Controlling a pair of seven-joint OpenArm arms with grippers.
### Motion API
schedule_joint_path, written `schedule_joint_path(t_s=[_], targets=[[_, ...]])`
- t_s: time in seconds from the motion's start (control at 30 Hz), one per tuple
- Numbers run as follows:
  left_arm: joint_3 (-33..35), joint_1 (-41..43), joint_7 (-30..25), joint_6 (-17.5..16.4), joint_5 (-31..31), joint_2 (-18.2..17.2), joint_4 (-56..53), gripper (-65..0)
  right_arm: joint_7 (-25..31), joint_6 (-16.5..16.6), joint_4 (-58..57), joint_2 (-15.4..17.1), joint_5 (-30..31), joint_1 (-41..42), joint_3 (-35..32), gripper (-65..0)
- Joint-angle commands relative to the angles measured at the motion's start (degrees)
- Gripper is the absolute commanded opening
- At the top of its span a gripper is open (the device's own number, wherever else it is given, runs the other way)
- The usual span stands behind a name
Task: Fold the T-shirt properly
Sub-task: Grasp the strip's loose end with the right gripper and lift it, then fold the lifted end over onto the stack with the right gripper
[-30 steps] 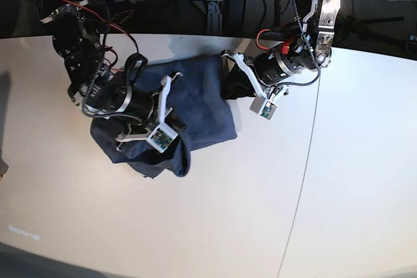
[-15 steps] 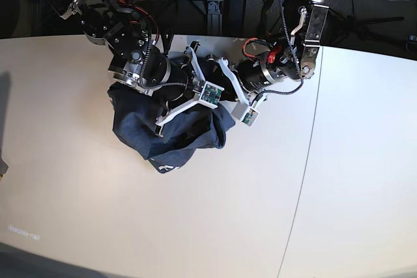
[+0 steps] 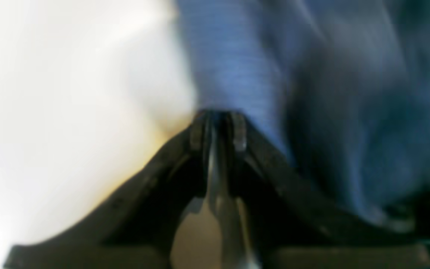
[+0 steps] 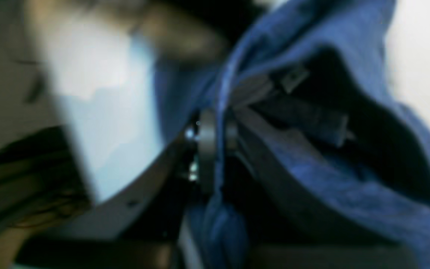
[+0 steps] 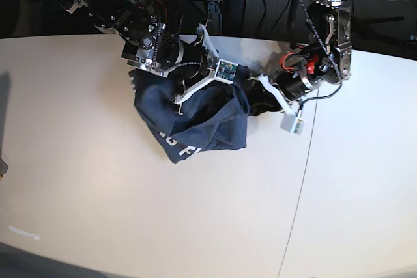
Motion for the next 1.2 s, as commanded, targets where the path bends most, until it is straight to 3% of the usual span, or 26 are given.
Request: schedule_joint_path(t_s=[0.0, 0.27, 0.7, 0.77, 0.9, 0.97, 1.07, 1.17], targets=[[-1.2, 0.4, 4.0, 2.4, 3.8, -1.2, -0.3, -52.9, 0.8, -2.4, 0.9, 0.0, 0.5, 0.8, 0.4, -65.0], [-2.7, 0.4, 5.8, 2.0, 0.5, -4.2, -0.3, -52.9, 2.3, -2.4, 0.9, -0.9, 1.3, 0.8, 0.4, -62.4], [-2.8, 0.5, 8.2, 1.6, -2.2, -4.2, -0.3, -52.9, 3.2, -2.4, 0.9, -8.5, -2.4, 1.0, 1.0, -61.4], [-3.0, 0.5, 8.4, 1.5, -2.2, -4.2, -0.3, -52.9, 3.2, -2.4, 0.9, -9.6, -3.0, 1.0, 1.0, -55.9], [-3.0, 0.5, 9.3, 1.4, -3.8, -5.4, -0.3, -52.9, 3.7, -6.7, 0.9, -11.2, -5.1, 1.0, 1.0, -41.4], [-3.0, 0.5, 9.7, 1.1, -4.9, -6.4, -0.3, -52.9, 4.2, -7.1, 0.9, -11.6, -5.3, 1.1, 1.0, -36.8], [-3.0, 0.5, 10.0, 1.0, -6.8, -8.6, -0.3, -52.9, 4.2, -7.3, 0.9, -12.3, -4.6, 1.1, 1.0, -31.6], [-4.0, 0.5, 10.6, 1.0, -9.0, -11.2, -0.3, -52.9, 4.3, -8.5, 0.9, -13.4, -3.9, 1.1, 1.0, -31.1]])
